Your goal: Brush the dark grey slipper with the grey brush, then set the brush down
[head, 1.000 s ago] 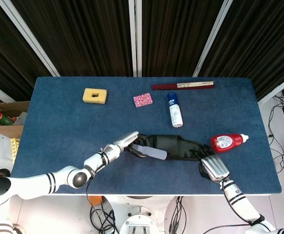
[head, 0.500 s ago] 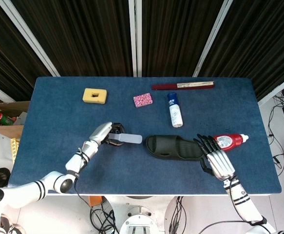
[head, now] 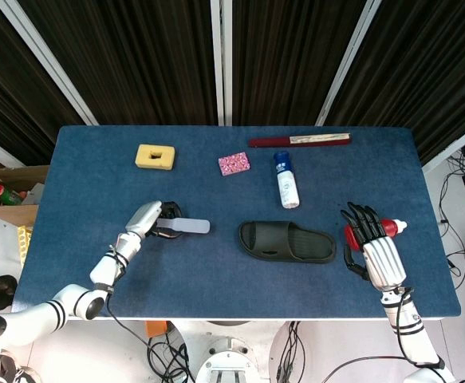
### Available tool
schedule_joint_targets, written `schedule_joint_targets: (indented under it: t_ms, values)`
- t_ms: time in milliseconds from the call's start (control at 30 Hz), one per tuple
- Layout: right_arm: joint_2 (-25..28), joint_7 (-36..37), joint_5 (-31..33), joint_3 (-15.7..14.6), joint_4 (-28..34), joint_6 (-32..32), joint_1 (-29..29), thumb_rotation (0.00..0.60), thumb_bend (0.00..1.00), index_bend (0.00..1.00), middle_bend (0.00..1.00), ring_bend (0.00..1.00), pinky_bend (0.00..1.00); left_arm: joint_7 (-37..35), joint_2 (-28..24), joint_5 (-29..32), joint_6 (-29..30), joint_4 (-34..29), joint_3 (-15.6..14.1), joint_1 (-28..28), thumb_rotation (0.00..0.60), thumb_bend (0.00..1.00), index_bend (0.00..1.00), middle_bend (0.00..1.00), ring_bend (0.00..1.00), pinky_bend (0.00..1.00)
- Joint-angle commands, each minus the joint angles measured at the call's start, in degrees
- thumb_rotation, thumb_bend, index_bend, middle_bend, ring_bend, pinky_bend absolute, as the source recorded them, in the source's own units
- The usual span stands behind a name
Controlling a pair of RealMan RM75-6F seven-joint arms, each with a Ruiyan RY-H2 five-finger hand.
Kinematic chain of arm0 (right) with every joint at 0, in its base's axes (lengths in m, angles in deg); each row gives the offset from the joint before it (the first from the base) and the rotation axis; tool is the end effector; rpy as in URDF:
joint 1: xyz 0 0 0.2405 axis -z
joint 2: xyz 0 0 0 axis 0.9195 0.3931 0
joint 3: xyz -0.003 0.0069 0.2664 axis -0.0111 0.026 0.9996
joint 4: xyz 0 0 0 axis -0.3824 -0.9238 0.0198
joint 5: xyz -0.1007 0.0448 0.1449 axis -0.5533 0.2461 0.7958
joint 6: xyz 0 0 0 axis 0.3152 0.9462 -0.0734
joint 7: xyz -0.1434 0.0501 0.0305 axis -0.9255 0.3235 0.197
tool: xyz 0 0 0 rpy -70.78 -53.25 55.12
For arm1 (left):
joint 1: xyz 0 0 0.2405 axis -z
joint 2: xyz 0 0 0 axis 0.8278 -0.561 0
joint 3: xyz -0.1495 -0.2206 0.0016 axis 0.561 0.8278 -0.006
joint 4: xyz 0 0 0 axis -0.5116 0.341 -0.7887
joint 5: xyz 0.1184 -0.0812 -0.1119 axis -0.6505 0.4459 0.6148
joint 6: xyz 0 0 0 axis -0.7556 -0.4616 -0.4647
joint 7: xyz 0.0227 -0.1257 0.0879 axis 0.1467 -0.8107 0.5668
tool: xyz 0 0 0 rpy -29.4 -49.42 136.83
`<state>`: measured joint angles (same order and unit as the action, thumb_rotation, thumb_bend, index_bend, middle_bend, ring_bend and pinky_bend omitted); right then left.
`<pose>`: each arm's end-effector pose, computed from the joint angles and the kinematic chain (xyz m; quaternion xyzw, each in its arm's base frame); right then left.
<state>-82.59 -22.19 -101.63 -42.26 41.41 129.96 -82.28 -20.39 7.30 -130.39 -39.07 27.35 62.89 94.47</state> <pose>-0.2525 -0.2363 0.0907 0.6233 -0.3523 0.5411 0.4410 -0.2126 0.3629 -0.0328 -0.5955 -0.6179 -0.4288 0.2822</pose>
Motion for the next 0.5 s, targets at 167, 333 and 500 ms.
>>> schedule_joint_targets:
  t_ms: [167,333,500]
  values:
    - [0.1,-0.4,0.5,0.1,0.4,-0.9,-0.2,0.600,0.57,0.00,0.00,0.00,0.00,-1.2,1.3,-1.1,1.9,3.0,-0.8,-0.1,0.600,0.56,0.94,1.00,1.00,1.00]
    - [-0.2,-0.2,0.5,0.1,-0.1,-0.8,-0.1,0.600,0.55,0.00,0.00,0.00,0.00,-1.5,1.2,-2.2,2.5,3.7,-1.7,0.1,0.600,0.56,0.91,0.97,0.98,1.00]
    - [-0.1,-0.2,0.4,0.2,-0.2,-0.7,-0.2,0.600,0.54,0.00,0.00,0.00,0.00,-2.0,1.0,-2.3,1.6,4.2,-2.5,0.5,0.600,0.56,0.87,0.81,0.79,0.93]
